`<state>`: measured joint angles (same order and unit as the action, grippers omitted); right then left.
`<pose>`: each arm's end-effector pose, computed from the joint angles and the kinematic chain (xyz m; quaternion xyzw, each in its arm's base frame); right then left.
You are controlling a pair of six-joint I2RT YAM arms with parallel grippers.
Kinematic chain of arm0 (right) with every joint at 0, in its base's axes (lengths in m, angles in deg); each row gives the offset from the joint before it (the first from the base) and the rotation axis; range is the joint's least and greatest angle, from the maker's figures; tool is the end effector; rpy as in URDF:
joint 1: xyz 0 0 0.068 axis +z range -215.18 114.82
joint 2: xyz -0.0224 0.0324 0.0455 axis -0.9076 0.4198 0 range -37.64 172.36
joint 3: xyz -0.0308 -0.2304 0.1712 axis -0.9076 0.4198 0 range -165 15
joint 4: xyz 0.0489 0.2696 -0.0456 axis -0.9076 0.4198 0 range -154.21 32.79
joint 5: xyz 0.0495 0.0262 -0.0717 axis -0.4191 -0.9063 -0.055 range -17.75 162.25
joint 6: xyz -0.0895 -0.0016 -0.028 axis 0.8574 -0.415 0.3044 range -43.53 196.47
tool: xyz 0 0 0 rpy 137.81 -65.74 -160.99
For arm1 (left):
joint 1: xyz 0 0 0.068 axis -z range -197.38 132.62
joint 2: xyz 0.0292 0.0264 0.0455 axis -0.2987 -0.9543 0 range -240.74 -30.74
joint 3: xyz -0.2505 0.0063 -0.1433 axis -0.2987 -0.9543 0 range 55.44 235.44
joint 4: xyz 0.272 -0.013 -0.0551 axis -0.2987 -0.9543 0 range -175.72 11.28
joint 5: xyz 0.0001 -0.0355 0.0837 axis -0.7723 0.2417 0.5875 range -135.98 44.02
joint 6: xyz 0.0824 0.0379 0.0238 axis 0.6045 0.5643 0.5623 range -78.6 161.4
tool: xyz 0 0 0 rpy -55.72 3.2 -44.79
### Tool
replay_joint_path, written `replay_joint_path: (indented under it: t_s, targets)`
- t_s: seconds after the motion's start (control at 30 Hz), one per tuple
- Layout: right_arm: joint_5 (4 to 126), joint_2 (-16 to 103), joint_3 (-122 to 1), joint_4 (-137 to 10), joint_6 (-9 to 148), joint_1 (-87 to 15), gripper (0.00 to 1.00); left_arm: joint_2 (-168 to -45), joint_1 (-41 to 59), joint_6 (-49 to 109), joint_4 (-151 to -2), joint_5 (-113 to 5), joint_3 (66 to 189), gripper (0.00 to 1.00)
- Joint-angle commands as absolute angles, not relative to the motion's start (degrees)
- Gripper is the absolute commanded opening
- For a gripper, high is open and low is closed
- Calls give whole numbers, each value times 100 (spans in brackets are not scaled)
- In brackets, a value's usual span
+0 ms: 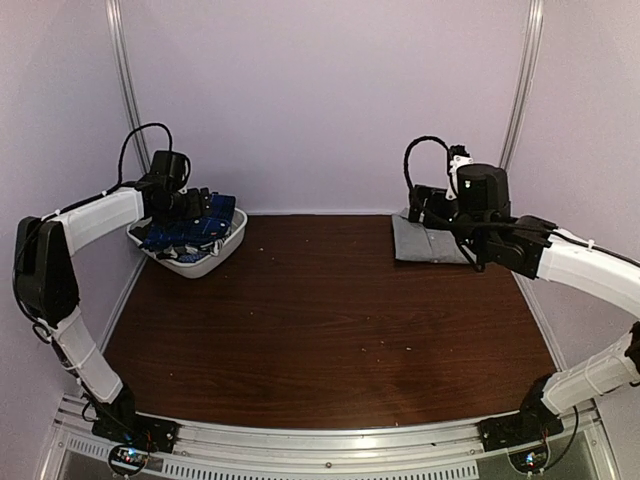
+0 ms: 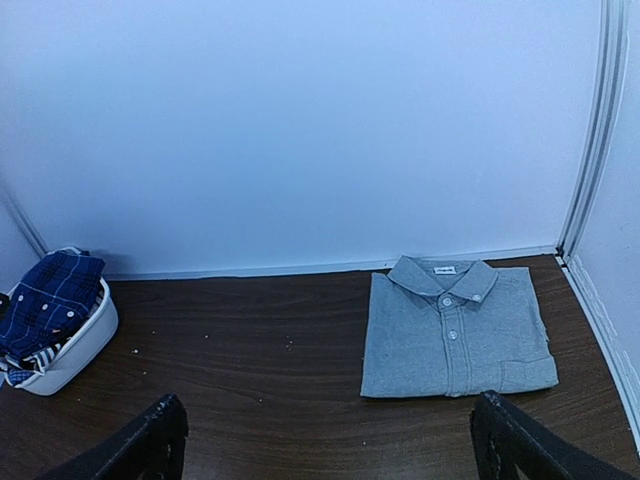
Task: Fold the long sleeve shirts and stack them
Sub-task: Pick up the crumpled shirt from the bin.
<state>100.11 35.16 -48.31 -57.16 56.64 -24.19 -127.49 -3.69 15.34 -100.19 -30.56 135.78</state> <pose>0.2889 0.1987 0.3550 -0.0013 0.7911 0.1274 0.5983 0.4371 -0.0833 0.2799 -0.1545 0.8787 -0.0347 0.4504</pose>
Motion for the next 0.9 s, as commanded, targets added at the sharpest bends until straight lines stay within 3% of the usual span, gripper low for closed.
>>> replay_joint_path:
  t_s: [0.0,0.37,0.53,0.63,0.73,0.87]
  targets:
    - [9683,3250,-4916,-5775,5866,-2451,100,-13243,-693,1389,-10283,-3344,13995,98]
    - [9380,2973,-4608,-5919,5866,-2449,100,-14450,-1210,1398,-10203,-3701,14489,97]
    - [9270,2951,-4569,-5861,5750,-2450,100,-15054,-1345,1499,-10336,-3621,14994,88]
    - [9199,2943,-4562,-5851,5711,-2450,100,-15260,-1373,1539,-10411,-3417,15157,77]
    - [9199,2919,-4592,-5773,5681,-2449,100,-15340,-1399,1543,-10327,-3346,15157,60]
    - [9227,2857,-4524,-5780,5625,-2453,100,-15440,-1416,1564,-10367,-3417,15322,26]
